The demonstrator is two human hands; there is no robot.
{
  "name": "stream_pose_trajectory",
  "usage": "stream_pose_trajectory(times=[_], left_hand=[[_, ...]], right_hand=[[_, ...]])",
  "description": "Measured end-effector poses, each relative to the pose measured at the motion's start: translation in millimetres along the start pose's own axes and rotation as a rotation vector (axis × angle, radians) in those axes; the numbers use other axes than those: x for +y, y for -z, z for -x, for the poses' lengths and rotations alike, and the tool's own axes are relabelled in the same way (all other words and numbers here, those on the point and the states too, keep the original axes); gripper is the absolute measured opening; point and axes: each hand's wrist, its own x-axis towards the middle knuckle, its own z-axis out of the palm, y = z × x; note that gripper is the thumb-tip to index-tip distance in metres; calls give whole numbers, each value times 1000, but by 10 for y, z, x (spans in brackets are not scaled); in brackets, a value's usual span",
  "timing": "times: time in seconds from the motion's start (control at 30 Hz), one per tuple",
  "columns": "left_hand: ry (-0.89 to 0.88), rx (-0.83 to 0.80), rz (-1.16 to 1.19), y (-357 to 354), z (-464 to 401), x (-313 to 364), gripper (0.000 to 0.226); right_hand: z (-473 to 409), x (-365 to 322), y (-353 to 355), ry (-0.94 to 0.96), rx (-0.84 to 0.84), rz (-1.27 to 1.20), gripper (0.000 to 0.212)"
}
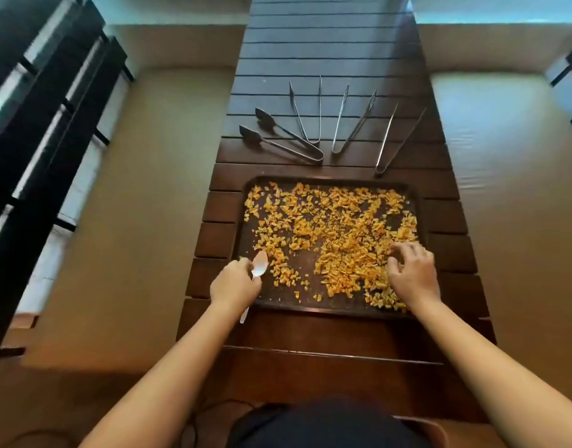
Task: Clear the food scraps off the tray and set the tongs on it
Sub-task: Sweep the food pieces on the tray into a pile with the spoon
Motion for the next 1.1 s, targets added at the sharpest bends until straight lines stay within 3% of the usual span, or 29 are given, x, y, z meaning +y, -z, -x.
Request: stream_pose_trajectory(times=[0.3,0.47,0.67,0.87,1.1], left_hand=[[-38,77,-75,-135,98,-166,20],[-88,179,92,-61,13,-194,17],[-143,265,192,-7,-148,-51,30],[-7,171,148,-32,-300,-20,36],[-64,110,208,-194,-197,-31,34]], right_hand=[[419,232,-40,-280,106,189,47],[550,265,-98,-451,53,90,55],[621,275,-131,-558,16,-112,54],[574,312,-79,-549,39,-245,54],[373,386,-18,-601,176,-381,45]])
